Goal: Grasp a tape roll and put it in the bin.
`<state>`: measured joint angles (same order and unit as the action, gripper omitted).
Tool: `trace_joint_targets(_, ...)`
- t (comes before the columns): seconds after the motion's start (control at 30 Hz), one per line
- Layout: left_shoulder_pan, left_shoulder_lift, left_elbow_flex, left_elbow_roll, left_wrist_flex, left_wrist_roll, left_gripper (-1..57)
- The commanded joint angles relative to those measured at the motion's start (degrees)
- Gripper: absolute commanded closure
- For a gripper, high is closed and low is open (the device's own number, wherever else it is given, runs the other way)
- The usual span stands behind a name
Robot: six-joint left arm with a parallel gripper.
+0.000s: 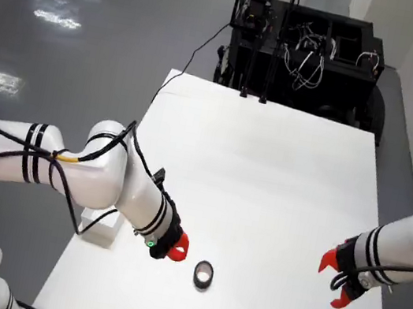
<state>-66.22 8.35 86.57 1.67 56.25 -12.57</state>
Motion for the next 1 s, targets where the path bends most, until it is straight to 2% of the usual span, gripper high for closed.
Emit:
trace_joint_targets(0.03,-3.1,8.4,-10.3,0.3,-2.9,-18.3,56.9)
trace_joint_targets(0.33,-4.2,8.4,-10.3,0.4,-4.8,-18.0,56.9)
trace_joint_targets(0.43,-4.1,8.5,-10.4,0.4,-7.7,-18.5,56.9)
trace_joint_targets(0.5,-3.2,9.5,-10.4,0.4,-9.7,-21.4,56.9)
trace_joint_targets(0.73,2.2,17.8,-10.4,0.5,-8.6,-36.5,54.5)
trace_joint_targets(0.77,2.8,18.3,-10.4,1.1,-8.6,-38.6,53.3)
trace_joint_targets(0.9,5.1,18.7,-10.4,7.5,-4.7,-50.7,46.8)
trace_joint_targets(1.0,7.2,20.4,-11.1,8.3,-4.8,-54.7,46.1)
